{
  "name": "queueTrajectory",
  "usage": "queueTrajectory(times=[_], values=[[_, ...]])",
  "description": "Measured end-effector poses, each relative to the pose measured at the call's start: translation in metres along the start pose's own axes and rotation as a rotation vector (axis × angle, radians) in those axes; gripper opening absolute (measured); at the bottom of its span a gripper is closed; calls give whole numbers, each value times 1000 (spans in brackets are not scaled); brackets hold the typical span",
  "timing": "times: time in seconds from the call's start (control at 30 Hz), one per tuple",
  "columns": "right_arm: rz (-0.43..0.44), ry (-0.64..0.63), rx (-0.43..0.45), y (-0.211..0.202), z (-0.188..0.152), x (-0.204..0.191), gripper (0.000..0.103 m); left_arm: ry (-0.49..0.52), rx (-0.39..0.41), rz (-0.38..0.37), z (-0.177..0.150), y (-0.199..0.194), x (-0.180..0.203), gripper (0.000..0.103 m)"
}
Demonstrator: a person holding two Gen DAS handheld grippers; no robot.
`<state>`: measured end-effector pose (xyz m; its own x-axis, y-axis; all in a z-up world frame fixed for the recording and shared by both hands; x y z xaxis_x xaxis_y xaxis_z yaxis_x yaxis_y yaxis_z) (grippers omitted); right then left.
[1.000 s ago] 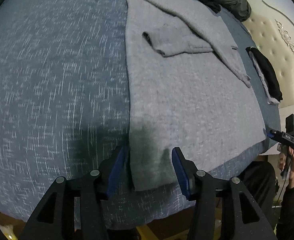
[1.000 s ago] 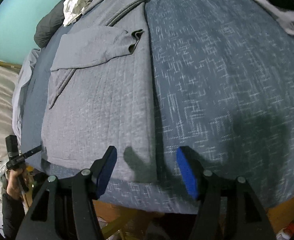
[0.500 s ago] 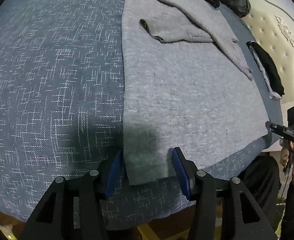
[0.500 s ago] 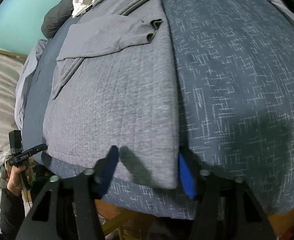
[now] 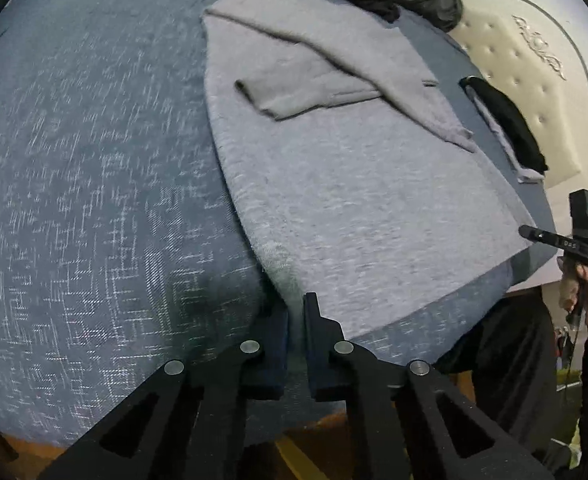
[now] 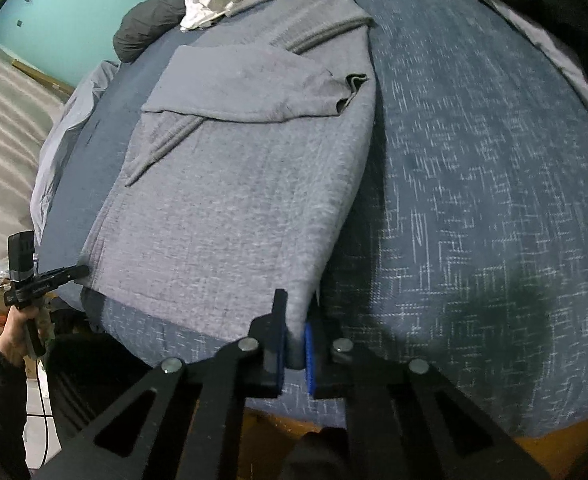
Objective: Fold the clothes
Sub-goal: 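Close both grippers on the sweatshirt hem, then lift the hem with both grippers and fold it toward the collar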
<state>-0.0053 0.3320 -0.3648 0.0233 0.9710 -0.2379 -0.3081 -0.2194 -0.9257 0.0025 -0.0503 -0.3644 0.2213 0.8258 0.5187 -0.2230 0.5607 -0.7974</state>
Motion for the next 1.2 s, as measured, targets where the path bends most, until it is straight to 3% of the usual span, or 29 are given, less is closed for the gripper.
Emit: queueTrajectory(times=[0.3, 0.83, 1.2], values=[[14, -59, 87, -46, 5, -14, 5, 107, 38, 13, 9, -41, 22, 5], [38, -167, 193, -108, -11, -29, 5, 204, 96, 0, -12, -101, 46, 5], [17, -188, 225, -124, 3, -31, 5, 219, 113, 1, 21, -116, 57, 5]])
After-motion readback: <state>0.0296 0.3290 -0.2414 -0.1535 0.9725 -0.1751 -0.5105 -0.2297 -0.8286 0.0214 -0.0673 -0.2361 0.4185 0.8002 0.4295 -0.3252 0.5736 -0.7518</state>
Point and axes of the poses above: each gripper's, at about its wrist camera, not at the fingertips, and y roughly the way its jaws point, x to its right, z to its top, the point moved 8 cm from there along y, roughly the way its jaws point, and after that the axes turned 11 degrees about -z, right-handed, at the moved point
